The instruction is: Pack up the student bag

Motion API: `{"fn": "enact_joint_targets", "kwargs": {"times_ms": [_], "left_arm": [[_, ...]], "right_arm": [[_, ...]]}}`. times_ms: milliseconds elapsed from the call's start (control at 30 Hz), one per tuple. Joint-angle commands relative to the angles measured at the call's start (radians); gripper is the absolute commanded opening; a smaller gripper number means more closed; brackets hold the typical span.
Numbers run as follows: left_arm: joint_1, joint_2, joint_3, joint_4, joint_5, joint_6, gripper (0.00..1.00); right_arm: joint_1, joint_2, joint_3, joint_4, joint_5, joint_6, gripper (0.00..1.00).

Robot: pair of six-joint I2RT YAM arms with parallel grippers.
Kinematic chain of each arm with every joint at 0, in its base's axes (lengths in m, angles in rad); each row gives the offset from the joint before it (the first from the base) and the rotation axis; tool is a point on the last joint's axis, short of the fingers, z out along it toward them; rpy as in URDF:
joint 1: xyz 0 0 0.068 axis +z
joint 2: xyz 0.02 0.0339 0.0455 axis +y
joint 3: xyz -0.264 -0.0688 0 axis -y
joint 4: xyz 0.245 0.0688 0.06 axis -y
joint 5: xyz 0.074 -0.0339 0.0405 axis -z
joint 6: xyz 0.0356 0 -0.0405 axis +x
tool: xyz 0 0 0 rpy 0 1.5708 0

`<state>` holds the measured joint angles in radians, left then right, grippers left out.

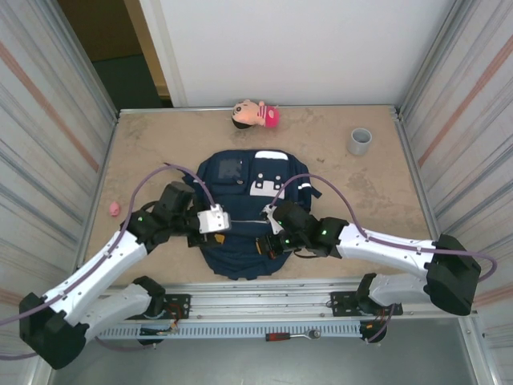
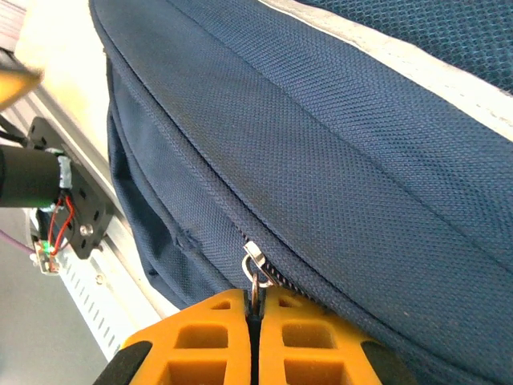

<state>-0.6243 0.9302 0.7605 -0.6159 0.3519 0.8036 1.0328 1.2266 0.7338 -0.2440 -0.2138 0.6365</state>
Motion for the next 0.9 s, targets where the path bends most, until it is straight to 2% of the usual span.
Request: {"fn": "enact_joint_targets", "kwargs": {"times_ms": [0,133,233,400,533,567,767,867], "left_arm": [[-0.082,0.027,0.020,0.049,0.047,-0.029,0.61],[-0.147,0.150,0.044,0.112,0.000,-0.033,0.60],[-0.166,0.234,0.078,0.161,-0.015,-0.054,0.55],[-0.170,0.290,0.051,0.262,-0.057,-0.085,0.32],[-0.168,0.257,0.007,0.223,-0.111,-0.068,0.08],[-0.164,0.236,-0.005,0.207,-0.120,-0.063,0.05],[-0.073,0.076,-0.058,0.106,-0.108,-0.032,0.04],[-0.041,0.021,-0.069,0.061,-0.098,-0.009,0.04]], "right_arm": [[-0.002,-0.010,0.045,0.023,-0.023,-0.010,0.00],[-0.011,-0.031,0.041,0.009,-0.021,-0.018,0.00],[-0.019,-0.045,0.036,0.001,-0.019,-0.021,0.00],[-0.030,-0.073,0.018,0.000,-0.023,-0.023,0.00],[-0.065,-0.120,-0.011,-0.038,-0.027,-0.027,0.00],[-0.086,-0.135,-0.022,-0.059,-0.029,-0.032,0.00],[-0.259,-0.229,-0.063,-0.196,-0.077,-0.099,0.00],[-0.286,-0.230,-0.052,-0.213,-0.098,-0.122,0.00]]}}
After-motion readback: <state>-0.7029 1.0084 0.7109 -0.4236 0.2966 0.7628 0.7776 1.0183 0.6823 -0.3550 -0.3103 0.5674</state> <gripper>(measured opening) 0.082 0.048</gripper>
